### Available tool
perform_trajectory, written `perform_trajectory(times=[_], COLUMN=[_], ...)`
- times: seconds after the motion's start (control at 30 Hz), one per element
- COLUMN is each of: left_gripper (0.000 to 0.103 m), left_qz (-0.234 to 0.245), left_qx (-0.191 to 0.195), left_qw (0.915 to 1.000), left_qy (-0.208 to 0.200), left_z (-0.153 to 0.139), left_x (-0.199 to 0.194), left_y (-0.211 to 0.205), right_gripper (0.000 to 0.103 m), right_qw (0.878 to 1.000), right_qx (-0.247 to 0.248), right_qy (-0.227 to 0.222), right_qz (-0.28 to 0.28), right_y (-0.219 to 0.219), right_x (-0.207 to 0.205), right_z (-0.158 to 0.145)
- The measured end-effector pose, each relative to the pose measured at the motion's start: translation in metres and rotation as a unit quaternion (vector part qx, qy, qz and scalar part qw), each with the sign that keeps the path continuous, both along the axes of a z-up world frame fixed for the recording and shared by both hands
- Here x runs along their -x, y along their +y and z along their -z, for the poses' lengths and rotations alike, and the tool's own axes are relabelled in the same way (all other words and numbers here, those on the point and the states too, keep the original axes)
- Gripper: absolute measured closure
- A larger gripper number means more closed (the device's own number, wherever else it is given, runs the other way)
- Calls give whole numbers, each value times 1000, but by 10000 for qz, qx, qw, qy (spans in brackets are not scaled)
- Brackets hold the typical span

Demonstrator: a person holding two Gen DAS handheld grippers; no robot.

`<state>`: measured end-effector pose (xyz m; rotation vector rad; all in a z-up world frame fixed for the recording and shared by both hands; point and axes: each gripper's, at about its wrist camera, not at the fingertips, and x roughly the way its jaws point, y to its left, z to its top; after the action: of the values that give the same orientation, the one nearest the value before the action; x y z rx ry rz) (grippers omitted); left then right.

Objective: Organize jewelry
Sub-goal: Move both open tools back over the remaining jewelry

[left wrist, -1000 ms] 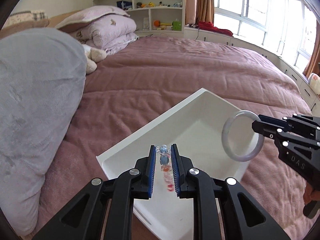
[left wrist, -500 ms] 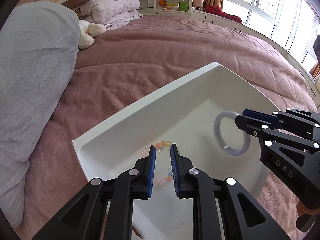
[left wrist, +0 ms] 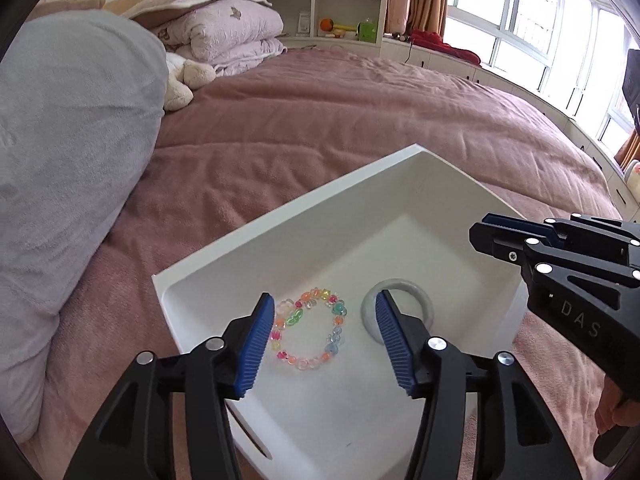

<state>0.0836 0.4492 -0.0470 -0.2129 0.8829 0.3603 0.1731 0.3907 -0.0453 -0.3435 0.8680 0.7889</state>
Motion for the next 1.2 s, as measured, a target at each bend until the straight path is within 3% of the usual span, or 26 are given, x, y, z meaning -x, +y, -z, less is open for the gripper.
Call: perform_trajectory(times=[0.07, 0.1, 0.2, 0.27, 0.43, 0.53, 0.63, 0.8, 0.97, 1.2], left_gripper=[40, 38, 27, 19, 11, 10, 10, 8, 8, 8], left_qz=[62, 92, 202, 294, 578, 860, 1131, 1582, 2007, 2595], left_qx=[-91, -141, -238, -261, -297, -437, -490, -517, -448, -220], left_qw=[9999, 9998, 9990, 9981, 9949, 9921, 9888, 9819, 9750, 9631], left_qy=[-71, -113, -309, -476, -772, -802, -837, -905, -838, -681], left_z=[-9, -14, -29, -39, -56, -65, -72, -79, -68, -45], left_x=[4, 6, 15, 21, 30, 29, 29, 25, 13, 5], left_y=[-7, -12, -27, -40, -79, -107, -135, -186, -239, -310], right_gripper=[60, 54, 52, 43, 30, 28, 18, 15, 11, 10], right_qw=[9999, 9998, 9993, 9988, 9961, 9950, 9929, 9883, 9825, 9782], right_qx=[-116, -146, -229, -376, -642, -634, -616, -586, -600, -117], right_qy=[-73, -126, -264, -248, -350, -431, -574, -729, -689, -777], right_qz=[61, 85, 140, 217, 492, 641, 836, 1208, 1626, 1921], right_y=[-12, -16, -37, -57, -111, -146, -185, -260, -337, -425], right_x=[3, 5, 12, 18, 33, 38, 46, 61, 76, 100], right_z=[-9, -12, -23, -29, -41, -47, -53, -54, -45, -21])
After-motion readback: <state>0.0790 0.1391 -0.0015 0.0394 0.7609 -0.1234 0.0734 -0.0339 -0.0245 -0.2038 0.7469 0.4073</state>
